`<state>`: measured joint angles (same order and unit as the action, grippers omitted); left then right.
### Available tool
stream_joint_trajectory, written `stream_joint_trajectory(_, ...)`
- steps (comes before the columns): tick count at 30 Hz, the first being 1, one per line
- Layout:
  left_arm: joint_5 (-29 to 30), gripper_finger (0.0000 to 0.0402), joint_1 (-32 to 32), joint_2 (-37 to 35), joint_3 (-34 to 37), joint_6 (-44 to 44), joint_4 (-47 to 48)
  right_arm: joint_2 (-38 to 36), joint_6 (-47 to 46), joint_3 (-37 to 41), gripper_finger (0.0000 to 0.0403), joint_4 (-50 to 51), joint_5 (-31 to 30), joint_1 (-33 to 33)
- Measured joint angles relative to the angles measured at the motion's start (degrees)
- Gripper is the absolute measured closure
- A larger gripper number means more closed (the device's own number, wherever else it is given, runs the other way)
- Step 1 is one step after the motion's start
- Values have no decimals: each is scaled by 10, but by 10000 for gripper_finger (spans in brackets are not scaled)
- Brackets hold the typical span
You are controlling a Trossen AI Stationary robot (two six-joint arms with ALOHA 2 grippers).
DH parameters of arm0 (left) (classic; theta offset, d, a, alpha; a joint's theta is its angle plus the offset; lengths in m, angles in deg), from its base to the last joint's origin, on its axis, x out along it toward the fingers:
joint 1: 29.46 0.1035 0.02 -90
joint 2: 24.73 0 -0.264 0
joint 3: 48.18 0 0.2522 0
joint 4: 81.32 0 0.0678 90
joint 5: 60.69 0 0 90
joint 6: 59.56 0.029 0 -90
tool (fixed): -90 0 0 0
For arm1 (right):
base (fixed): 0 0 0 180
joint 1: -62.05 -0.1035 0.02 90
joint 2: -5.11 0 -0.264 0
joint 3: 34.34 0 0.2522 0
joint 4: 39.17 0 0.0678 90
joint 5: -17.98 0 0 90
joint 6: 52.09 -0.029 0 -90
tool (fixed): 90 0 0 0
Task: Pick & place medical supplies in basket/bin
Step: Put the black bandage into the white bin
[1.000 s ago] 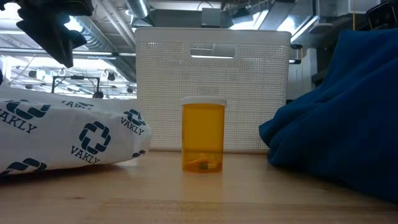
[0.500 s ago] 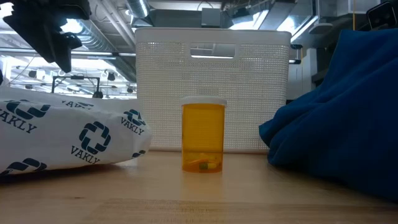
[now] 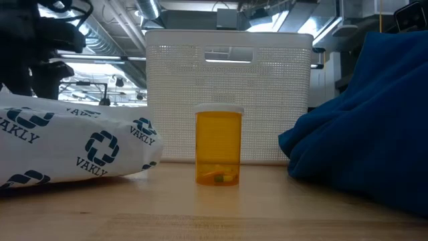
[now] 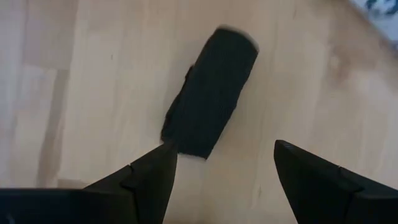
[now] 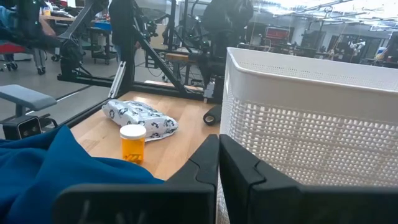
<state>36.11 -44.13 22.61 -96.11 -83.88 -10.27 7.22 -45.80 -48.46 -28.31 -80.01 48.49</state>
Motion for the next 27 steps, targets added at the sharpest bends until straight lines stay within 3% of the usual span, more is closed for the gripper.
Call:
stream_joint_trajectory(7, 7, 142, -11, 29, 0, -20, -27, 0, 0, 0, 386, 0, 0, 0)
stream_joint_trajectory(19, 17, 142, -10, 155, 0, -21, -37, 0, 0, 0, 386, 0, 0, 0)
stream_joint_trajectory(27, 72, 142, -10, 207, 0, 2, -40, 0, 0, 0, 386, 0, 0, 0)
